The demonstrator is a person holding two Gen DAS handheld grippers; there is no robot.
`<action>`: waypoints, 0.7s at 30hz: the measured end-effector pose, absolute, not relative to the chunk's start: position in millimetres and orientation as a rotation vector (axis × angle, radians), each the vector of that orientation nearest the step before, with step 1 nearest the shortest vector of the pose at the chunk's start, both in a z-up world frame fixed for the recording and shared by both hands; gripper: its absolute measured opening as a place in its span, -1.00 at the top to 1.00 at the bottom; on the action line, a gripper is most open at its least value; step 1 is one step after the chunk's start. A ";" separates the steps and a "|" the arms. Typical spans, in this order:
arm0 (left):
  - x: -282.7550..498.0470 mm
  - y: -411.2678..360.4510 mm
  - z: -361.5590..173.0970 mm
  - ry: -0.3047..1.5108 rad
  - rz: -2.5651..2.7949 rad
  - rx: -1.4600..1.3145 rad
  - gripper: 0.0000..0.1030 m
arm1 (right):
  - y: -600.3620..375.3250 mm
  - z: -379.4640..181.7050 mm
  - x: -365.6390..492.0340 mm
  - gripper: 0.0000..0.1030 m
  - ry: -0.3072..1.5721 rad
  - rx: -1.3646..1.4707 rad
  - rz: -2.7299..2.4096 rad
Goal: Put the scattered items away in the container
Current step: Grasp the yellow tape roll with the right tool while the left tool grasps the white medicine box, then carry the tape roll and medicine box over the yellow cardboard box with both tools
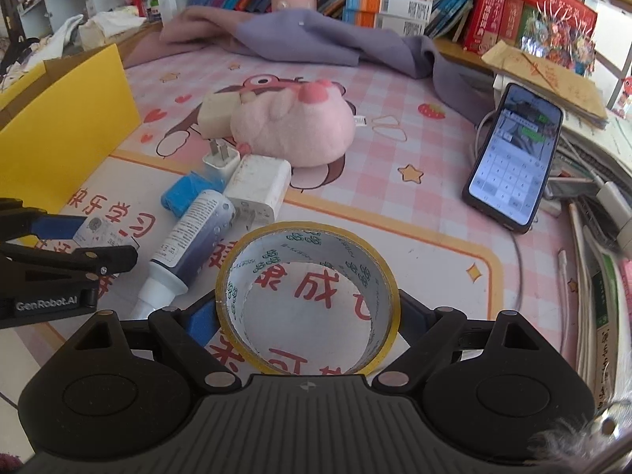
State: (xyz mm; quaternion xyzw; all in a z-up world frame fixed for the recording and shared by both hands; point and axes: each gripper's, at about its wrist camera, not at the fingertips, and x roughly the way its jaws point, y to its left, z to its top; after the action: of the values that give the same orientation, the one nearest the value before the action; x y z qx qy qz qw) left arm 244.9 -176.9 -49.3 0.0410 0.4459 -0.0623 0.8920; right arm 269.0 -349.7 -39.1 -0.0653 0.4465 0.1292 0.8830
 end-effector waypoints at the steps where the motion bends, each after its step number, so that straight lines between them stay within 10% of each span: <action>1: 242.5 -177.0 -46.8 0.919 -0.132 0.084 -0.01 | -350.1 -37.2 267.4 -0.70 0.926 -0.136 0.268; 21: 172.3 -139.5 -16.3 0.785 -0.216 0.076 -0.01 | -316.3 -6.9 195.4 -0.70 0.844 -0.123 0.194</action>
State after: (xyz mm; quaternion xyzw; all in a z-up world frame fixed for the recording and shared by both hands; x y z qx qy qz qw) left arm 172.3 -139.5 -16.3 0.0372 0.3818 -0.1048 0.9175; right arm 195.4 -316.3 -6.9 -0.0594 0.4086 0.0939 0.9059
